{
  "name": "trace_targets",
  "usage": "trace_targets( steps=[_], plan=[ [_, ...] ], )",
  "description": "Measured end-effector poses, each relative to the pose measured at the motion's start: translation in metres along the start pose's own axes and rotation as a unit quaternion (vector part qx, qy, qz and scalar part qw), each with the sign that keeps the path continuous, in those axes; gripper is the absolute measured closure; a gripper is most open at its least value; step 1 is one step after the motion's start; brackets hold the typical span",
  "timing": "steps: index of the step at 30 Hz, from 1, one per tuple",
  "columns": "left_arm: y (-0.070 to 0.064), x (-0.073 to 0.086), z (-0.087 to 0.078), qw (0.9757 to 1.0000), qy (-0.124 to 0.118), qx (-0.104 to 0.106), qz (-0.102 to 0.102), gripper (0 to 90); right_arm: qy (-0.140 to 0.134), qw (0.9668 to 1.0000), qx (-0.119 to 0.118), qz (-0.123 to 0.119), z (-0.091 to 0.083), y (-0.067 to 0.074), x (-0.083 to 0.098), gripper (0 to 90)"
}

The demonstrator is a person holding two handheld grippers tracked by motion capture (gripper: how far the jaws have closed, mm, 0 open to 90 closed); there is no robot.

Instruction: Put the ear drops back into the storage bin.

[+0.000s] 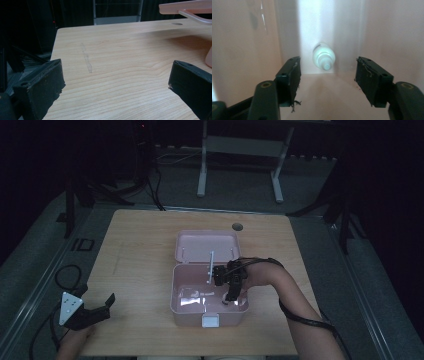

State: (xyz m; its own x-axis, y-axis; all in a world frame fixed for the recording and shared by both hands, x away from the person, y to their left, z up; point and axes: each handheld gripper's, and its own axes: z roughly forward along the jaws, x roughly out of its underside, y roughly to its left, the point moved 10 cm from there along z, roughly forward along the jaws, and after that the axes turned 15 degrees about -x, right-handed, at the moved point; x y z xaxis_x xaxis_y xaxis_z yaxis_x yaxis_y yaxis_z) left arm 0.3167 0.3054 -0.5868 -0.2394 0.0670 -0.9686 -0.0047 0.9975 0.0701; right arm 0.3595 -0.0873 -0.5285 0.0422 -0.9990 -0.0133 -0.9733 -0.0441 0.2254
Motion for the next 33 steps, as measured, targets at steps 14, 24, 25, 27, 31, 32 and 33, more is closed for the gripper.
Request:
trace_targets(
  steps=[14,24,25,27,31,32,33],
  plan=[
    [0.0,0.0,0.0,1.0,0.0,0.0,0.001,0.4,-0.065,0.9978,0.01,-0.002,-0.033,0.01,0.014,18.9],
    [0.0,0.0,0.0,1.0,-0.001,0.0,0.001,0.4,-0.083,0.9962,0.024,0.015,-0.046,0.01,0.041,19.3],
    [0.0,0.0,0.0,1.0,-0.001,0.0,0.001,0.4,-0.083,0.9961,0.023,0.019,-0.046,0.011,0.047,19.4],
    [0.0,0.0,0.0,1.0,0.0,0.0,0.002,0.3,-0.087,0.9957,0.024,0.023,-0.047,0.011,0.054,19.6],
    [0.0,0.0,0.0,1.0,0.0,-0.001,0.003,0.3,-0.095,0.9946,0.027,0.031,-0.045,0.011,0.068,20.4],
    [0.0,0.0,0.0,1.0,0.001,-0.001,0.003,0.3,-0.098,0.9942,0.028,0.035,-0.044,0.01,0.072,20.8],
    [0.0,0.0,0.0,1.0,0.0,-0.001,0.002,0.3,-0.1,0.9939,0.028,0.037,-0.042,0.01,0.076,20.9]
  ],
)
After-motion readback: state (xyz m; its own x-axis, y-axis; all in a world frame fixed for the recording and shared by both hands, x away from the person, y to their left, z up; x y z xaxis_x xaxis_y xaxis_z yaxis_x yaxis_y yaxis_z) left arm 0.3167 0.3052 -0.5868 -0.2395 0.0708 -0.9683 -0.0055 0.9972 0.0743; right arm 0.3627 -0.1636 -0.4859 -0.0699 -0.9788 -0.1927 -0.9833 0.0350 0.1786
